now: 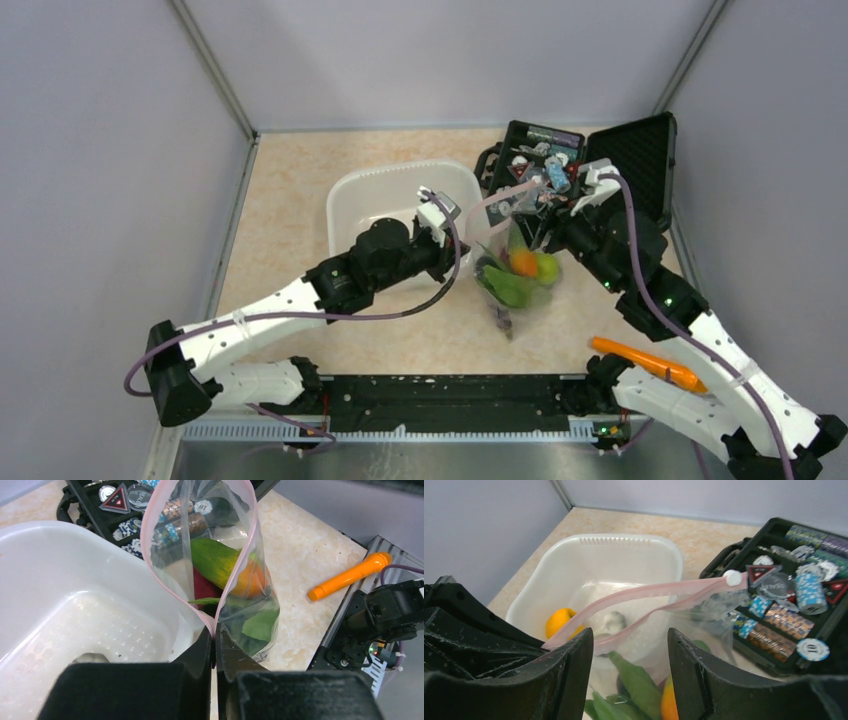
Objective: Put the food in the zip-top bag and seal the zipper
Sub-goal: Adjust the zipper food storage bag at the center of the board.
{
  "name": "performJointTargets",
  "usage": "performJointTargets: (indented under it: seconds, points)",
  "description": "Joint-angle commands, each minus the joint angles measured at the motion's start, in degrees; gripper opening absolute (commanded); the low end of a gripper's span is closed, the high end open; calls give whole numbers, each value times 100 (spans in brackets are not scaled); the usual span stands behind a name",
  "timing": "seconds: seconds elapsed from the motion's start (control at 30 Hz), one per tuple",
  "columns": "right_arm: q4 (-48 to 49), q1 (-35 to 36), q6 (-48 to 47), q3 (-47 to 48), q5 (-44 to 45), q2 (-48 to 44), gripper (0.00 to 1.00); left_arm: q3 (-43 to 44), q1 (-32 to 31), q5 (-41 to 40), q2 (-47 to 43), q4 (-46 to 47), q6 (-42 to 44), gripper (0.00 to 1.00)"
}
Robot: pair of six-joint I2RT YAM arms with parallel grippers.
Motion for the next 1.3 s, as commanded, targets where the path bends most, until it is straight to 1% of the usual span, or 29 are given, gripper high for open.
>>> performJointTargets:
  seconds: [0.0,0.07,0.17,0.23,0.33,0.43,0.5,0.57,0.6,0.63,0.67,0.73,0.77,0.83,0.9,1.03,1.17,1.2,1.27]
  points:
    - [-484,-539,-705,579,-688,-44,56,264,141,-34,-319,2,308,0]
    - [-582,-686,-939,711,-1024,-28,56,296,168,5,-325,-56,320,0]
    - [-781,-837,-1168,941,-934,24,56,333,179,124,-341,-123,345,0]
    - [-916,-1097,-1280,1052,-1034,89,55,321,180,128,-372,-94,363,0]
    - [-1012,-1832,-1239,1139,-1849,255,54,365,179,76,-415,-180,504,0]
    - [-749,-2952,-988,952,-3112,446,53,382,202,-18,-496,-245,639,0]
    - [-339,-3938,-650,675,-4199,606,52,374,233,38,-533,-258,729,0]
    - [461,-4752,-181,290,-5717,841,52,373,256,104,-562,-280,778,0]
    - [995,-4948,82,71,-6237,982,52,369,272,124,-570,-289,786,0]
    - [1494,-5003,244,-120,-6529,1113,52,365,282,125,-575,-292,793,0]
    - [2196,-5010,316,-294,-6747,1247,52,364,295,129,-573,-302,809,0]
    - [3414,-5011,501,-742,-7402,1501,55,358,324,130,-581,-330,823,0]
    - [3966,-5011,514,-958,-7635,1632,57,360,335,295,-586,-346,830,0]
    - [4915,-5015,759,-1300,-7765,1890,57,356,361,388,-598,-380,845,0]
    - [5470,-5011,884,-1480,-7834,2122,59,368,372,406,-626,-444,862,0]
    - [5776,-5011,938,-1679,-7790,2353,64,277,402,349,-778,-479,917,0]
    - [6453,-5011,1217,-2008,-7749,2328,67,209,472,420,-855,-498,954,0]
    - [6473,-5011,1235,-2054,-7723,2299,67,211,492,423,-854,-523,955,0]
    - [5990,-5011,1101,-2011,-7509,2187,66,194,532,426,-866,-546,956,0]
